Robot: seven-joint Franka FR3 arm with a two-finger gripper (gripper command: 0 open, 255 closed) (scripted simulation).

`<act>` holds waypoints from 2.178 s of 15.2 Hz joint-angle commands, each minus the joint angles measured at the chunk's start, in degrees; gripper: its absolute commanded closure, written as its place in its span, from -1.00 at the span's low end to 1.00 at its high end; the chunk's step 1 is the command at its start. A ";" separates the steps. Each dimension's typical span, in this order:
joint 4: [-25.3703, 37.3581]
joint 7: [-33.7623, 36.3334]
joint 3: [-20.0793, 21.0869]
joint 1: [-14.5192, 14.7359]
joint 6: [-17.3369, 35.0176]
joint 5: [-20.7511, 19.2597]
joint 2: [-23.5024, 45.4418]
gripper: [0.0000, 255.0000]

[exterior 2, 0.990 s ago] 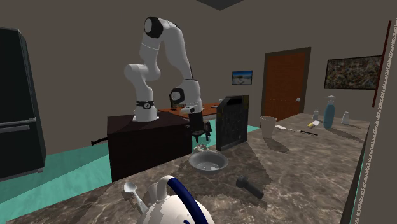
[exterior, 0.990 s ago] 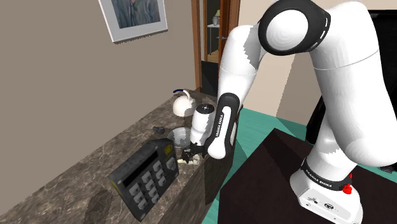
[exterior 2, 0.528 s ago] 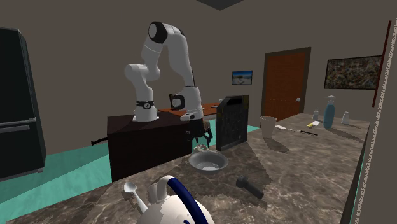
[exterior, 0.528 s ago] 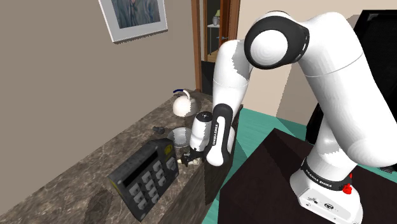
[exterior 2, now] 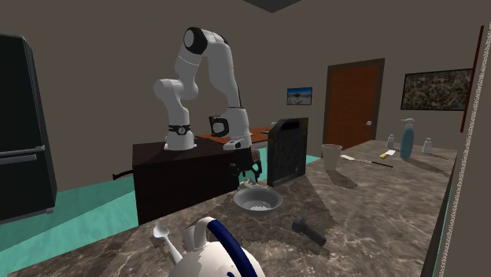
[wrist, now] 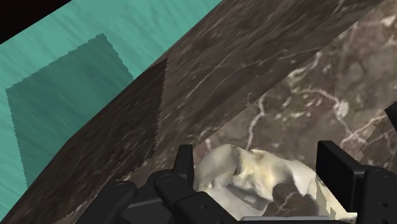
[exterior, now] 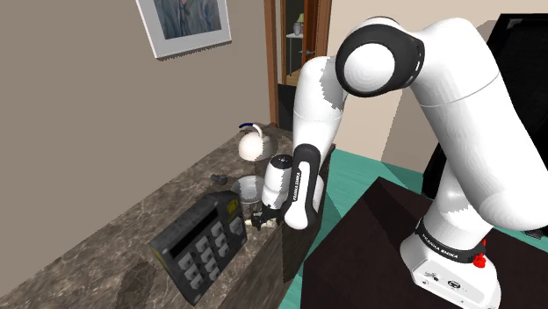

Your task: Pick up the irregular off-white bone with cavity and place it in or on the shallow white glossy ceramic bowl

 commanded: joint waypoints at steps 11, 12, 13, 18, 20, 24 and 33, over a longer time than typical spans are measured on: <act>-0.88 -0.01 0.03 -0.06 -1.01 -0.03 -1.88 1.00; -1.29 -0.02 0.05 -0.08 -1.56 -0.05 -2.84 1.00; -1.71 -0.03 0.07 -0.11 -2.11 -0.06 -3.81 1.00; -3.61 -0.09 0.23 -0.29 -5.03 -0.12 -8.62 1.00; -4.28 -0.11 0.32 -0.39 -6.28 -0.14 -10.55 1.00; -5.46 -0.19 0.54 -0.61 -8.91 -0.13 -14.37 1.00; -3.85 -5.51 6.32 -7.95 -15.03 1.91 -17.80 -1.00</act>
